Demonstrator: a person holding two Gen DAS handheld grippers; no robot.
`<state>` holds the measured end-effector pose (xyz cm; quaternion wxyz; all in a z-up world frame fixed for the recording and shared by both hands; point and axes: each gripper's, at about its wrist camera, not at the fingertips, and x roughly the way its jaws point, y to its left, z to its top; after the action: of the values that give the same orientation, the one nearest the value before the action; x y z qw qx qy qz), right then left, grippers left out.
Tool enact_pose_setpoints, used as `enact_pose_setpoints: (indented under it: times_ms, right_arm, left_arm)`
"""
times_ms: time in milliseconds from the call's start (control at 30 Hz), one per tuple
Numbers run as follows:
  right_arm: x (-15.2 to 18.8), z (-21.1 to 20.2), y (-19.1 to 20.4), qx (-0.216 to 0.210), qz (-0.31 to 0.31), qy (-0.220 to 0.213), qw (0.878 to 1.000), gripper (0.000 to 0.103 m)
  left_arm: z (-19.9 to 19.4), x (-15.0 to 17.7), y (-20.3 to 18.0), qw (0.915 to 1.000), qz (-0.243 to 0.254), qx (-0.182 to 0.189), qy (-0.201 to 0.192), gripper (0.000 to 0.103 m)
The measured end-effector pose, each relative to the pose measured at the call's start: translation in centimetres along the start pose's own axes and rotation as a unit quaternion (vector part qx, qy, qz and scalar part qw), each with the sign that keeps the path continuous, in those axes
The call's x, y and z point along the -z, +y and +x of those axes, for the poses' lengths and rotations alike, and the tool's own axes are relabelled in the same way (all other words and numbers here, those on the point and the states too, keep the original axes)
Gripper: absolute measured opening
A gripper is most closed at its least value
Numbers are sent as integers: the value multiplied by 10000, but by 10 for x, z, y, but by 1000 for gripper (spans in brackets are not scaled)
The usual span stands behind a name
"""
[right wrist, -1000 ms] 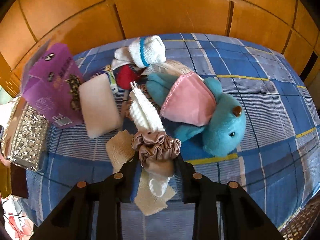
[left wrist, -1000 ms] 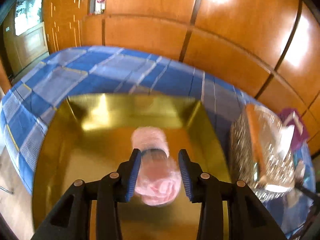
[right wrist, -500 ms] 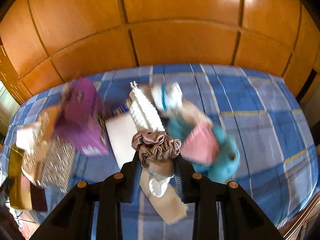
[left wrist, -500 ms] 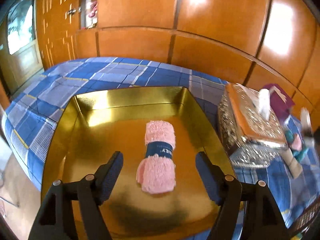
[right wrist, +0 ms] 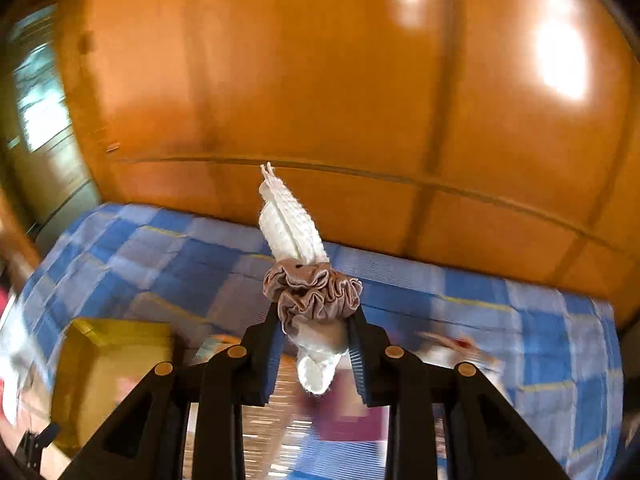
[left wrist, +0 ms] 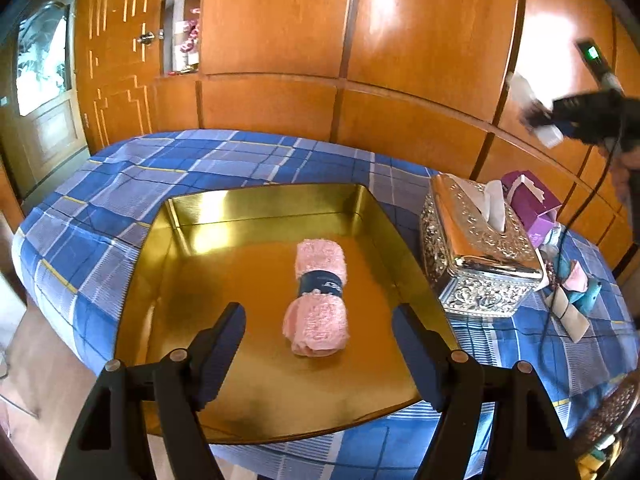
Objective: Organize soft objects
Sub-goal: 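Carry the brown scrunchie with white cloth onto the gold tray and open the right tool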
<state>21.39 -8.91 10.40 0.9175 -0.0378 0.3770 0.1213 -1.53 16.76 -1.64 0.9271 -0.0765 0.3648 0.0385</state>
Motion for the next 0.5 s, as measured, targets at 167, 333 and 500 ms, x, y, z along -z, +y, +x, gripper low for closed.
enact_pose_setpoints:
  times_ms: [167, 333, 500]
  right_arm:
    - [34, -6, 99, -527, -924, -194, 9941, 29]
    - [84, -11, 164, -696, -1623, -308, 9838, 29]
    - [117, -14, 205, -737, -1950, -382, 9773, 29]
  left_arm:
    - [-6, 4, 22, 9994, -254, -230, -8, 76]
    - [-11, 10, 48, 9972, -535, -518, -11, 76]
    - [-14, 16, 76, 9929, -897, -786, -30, 76]
